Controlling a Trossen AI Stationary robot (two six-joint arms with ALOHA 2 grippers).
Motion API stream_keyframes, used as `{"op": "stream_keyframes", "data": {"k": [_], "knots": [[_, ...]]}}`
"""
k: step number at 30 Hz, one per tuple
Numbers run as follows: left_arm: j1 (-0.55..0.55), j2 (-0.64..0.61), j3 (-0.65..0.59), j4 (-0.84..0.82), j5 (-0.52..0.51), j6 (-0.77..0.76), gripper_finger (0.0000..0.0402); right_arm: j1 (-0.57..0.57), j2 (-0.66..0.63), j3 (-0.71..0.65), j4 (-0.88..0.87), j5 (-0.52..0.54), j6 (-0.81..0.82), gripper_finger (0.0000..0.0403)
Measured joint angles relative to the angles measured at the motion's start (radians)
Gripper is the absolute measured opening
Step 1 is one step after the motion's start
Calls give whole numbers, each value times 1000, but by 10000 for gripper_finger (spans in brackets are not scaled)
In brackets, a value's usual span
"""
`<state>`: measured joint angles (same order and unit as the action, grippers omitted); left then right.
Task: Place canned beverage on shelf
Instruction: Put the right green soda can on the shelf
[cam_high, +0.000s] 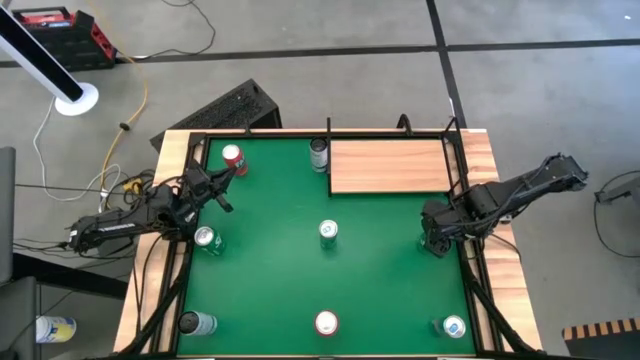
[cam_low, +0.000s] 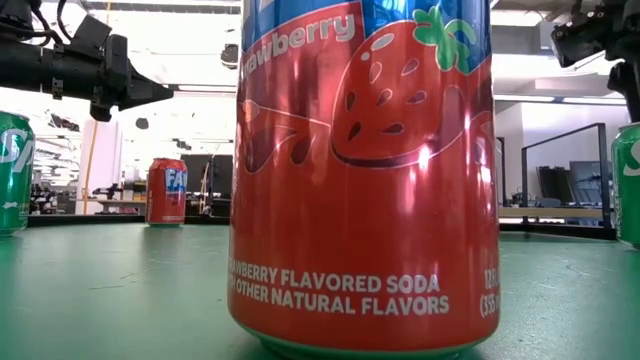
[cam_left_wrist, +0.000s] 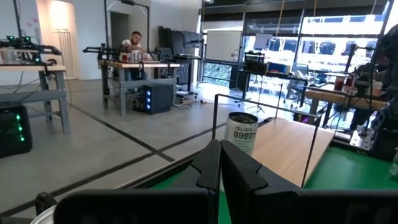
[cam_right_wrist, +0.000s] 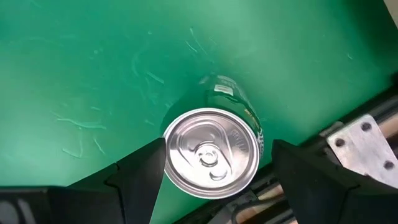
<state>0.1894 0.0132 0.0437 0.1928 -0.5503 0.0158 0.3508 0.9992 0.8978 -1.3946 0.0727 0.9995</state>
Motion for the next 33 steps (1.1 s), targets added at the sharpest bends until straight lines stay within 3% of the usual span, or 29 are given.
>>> {"op": "stream_keyframes", "data": {"k": [15, 25, 33], "knots": [[0, 0, 0, 7, 1, -54, 0, 0, -25, 64, -42, 8, -66, 317], [0, 0, 0, 9, 1, -45, 0, 0, -13, 66, -43, -51, -59, 318], [0, 0, 0, 9, 1, -43, 0, 0, 40, 66, -41, -75, -125, 345]]}}
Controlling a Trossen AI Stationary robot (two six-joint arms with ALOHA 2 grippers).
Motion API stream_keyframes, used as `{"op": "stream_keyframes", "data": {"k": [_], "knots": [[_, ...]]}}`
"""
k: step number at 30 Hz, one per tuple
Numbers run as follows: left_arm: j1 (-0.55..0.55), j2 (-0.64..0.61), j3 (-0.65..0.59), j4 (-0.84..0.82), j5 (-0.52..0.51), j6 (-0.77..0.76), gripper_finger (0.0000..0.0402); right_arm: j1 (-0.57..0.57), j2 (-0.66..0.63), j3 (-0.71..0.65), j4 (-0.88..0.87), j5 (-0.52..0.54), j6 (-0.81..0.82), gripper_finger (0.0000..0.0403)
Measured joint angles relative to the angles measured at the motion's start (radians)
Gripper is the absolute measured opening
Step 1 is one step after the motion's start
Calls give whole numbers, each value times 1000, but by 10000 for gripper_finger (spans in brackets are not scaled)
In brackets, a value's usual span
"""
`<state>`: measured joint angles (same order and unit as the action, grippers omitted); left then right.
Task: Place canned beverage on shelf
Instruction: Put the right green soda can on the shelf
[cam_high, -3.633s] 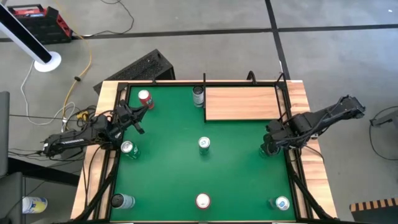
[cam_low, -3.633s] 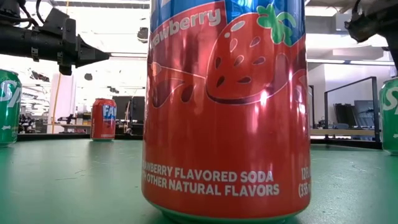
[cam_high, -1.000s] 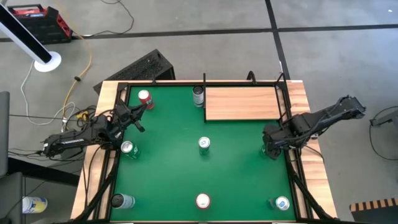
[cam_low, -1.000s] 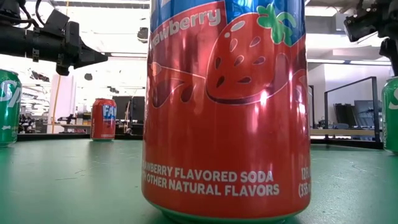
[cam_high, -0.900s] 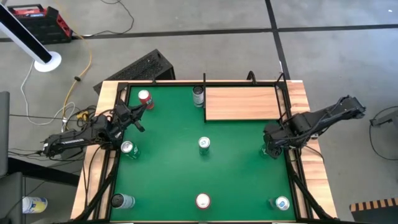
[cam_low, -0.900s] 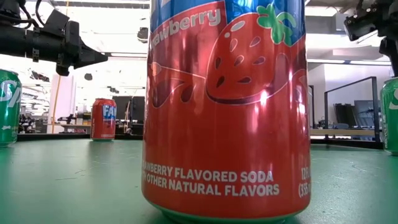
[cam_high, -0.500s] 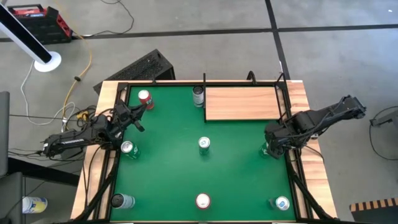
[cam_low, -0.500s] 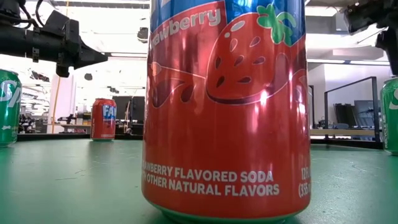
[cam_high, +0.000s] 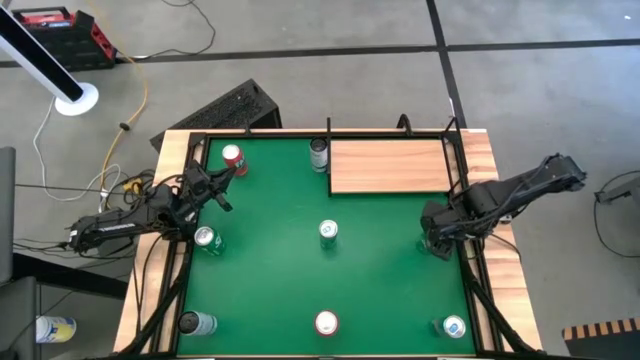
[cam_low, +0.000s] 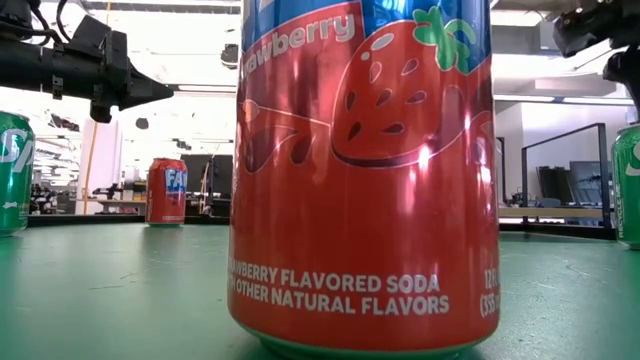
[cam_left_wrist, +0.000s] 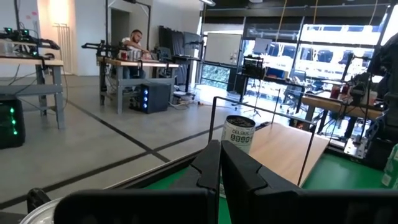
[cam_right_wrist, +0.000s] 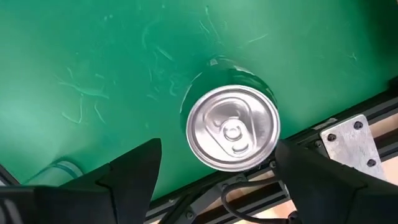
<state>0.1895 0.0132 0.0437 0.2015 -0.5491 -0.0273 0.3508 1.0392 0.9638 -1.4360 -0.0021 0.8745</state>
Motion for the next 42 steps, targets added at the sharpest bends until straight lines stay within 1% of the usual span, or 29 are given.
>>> {"op": "stream_keyframes", "data": {"k": [8, 13, 21, 27, 32, 36, 40, 42], "knots": [[0, 0, 0, -1, 0, 0, 0, 0, 45, 0, 0, 1, -93, 369], [0, 0, 0, -10, 0, 0, 0, 0, 64, -1, 7, 51, -152, 370], [0, 0, 0, -39, 0, -4, 0, 0, 62, -79, 46, 47, -172, 370], [0, 0, 0, -32, 0, 0, 0, 1, 62, -110, 86, 50, -180, 359], [0, 0, 0, -32, 0, 0, 0, -1, 62, -111, 90, 36, -179, 337], [0, 0, 0, -32, -1, 18, 0, -19, 64, -91, 78, 9, -168, 317], [0, 0, 0, -32, 0, 41, 0, -61, 63, -11, 78, 7, -168, 314], [0, 0, 0, -33, 0, 47, 0, -96, 64, 42, 70, 25, -174, 314]]}}
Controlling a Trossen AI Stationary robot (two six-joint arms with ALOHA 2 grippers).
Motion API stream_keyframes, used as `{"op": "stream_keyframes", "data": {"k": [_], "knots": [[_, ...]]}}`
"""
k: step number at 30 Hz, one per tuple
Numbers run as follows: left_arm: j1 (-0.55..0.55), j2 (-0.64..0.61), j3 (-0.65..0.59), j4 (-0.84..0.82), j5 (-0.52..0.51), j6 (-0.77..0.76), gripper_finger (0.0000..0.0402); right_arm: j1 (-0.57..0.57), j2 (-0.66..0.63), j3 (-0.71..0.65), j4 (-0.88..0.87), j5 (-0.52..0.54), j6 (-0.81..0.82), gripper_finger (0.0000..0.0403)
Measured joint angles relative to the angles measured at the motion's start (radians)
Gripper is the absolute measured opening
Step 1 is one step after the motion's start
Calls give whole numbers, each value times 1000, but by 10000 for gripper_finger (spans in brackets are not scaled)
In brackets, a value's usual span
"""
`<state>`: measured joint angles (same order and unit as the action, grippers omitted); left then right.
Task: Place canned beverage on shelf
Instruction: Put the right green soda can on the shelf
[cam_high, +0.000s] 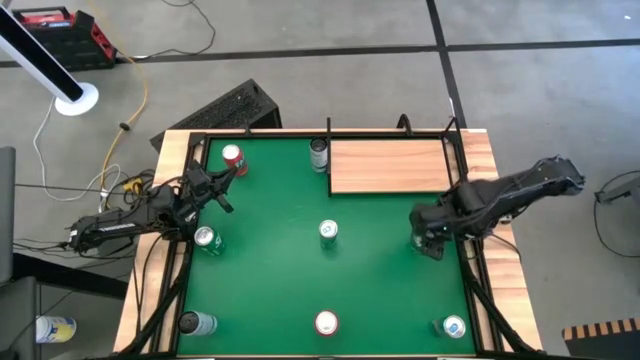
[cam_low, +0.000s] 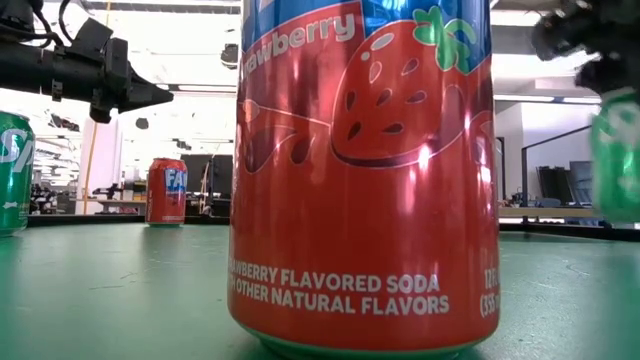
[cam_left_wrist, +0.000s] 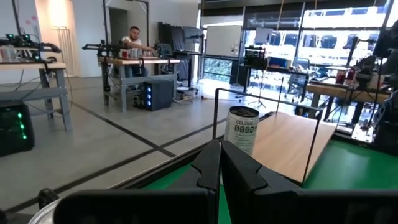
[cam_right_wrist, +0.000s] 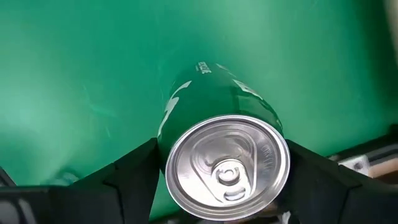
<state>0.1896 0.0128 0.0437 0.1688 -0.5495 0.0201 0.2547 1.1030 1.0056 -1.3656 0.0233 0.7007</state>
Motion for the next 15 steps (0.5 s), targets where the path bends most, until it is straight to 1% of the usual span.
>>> {"op": "stream_keyframes", "data": {"k": [4, 8, 11, 15], "knots": [[0, 0, 0, -4, 0, 23, 0, -107, 5, 113, -21, 57, -51, 314], [0, 0, 0, -8, 0, 28, 0, -268, 56, 240, -48, 104, -178, 314], [0, 0, 0, -42, 0, 23, 0, -395, 127, 336, -41, 109, -321, 314], [0, 0, 0, -65, 2, 39, 0, -544, 281, 482, -22, 108, -543, 314]]}}
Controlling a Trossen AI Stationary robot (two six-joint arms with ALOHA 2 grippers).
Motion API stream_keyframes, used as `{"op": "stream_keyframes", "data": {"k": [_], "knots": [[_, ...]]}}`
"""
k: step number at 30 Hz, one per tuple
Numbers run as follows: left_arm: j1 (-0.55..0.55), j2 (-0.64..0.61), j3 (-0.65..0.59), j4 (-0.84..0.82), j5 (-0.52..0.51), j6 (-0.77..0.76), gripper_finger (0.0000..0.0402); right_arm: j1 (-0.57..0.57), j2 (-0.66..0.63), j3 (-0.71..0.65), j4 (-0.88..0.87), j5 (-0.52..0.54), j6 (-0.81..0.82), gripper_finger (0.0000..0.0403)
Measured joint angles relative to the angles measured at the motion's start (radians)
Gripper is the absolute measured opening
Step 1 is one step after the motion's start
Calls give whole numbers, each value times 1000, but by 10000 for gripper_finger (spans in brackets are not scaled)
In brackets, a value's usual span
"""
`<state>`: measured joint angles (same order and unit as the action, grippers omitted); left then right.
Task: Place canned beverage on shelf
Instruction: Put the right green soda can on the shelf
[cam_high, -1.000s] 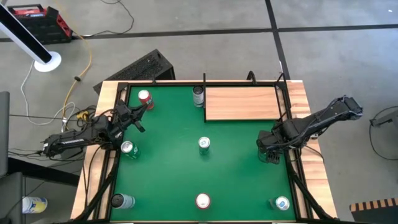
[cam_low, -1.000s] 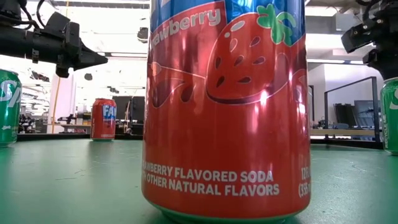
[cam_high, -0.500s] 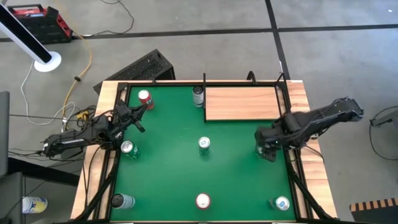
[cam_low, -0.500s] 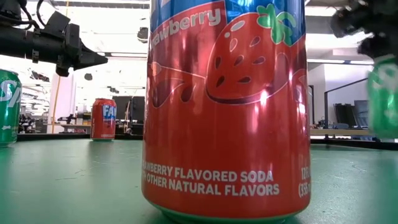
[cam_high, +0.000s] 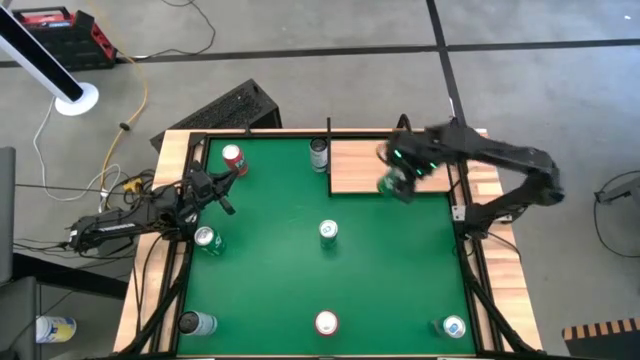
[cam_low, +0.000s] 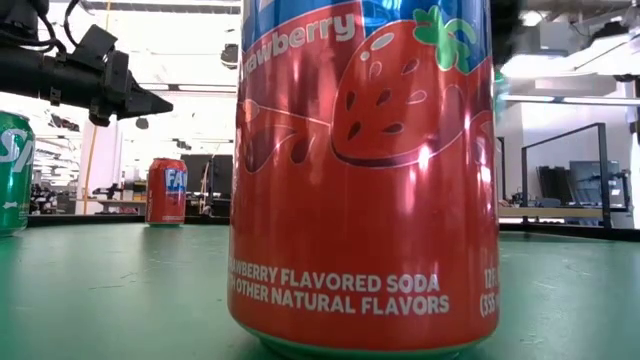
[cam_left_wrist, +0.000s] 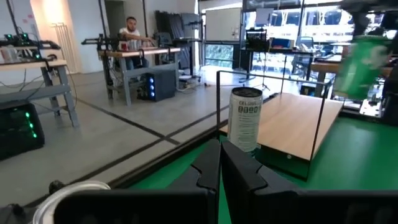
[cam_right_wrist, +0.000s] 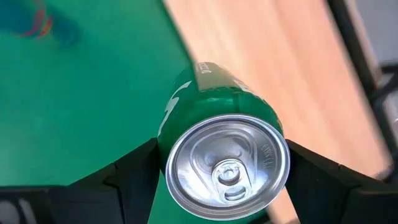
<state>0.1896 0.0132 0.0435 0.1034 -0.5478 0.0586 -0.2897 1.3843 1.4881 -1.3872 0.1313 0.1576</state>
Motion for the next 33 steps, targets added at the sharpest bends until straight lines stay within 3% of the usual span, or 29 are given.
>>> {"op": "stream_keyframes", "data": {"k": [9, 18, 25, 33], "knots": [[0, 0, 0, 6, -1, 37, 0, -258, 372, 359, 36, -78, -379, 314], [0, 0, 0, -6, -2, 30, 0, -329, 651, 630, -23, -85, -558, 314], [0, 0, 0, -6, -2, 16, 0, -327, 766, 748, -51, -85, -649, 314], [0, 0, 0, 15, -1, 37, 0, -325, 782, 771, -51, -93, -689, 314]]}}
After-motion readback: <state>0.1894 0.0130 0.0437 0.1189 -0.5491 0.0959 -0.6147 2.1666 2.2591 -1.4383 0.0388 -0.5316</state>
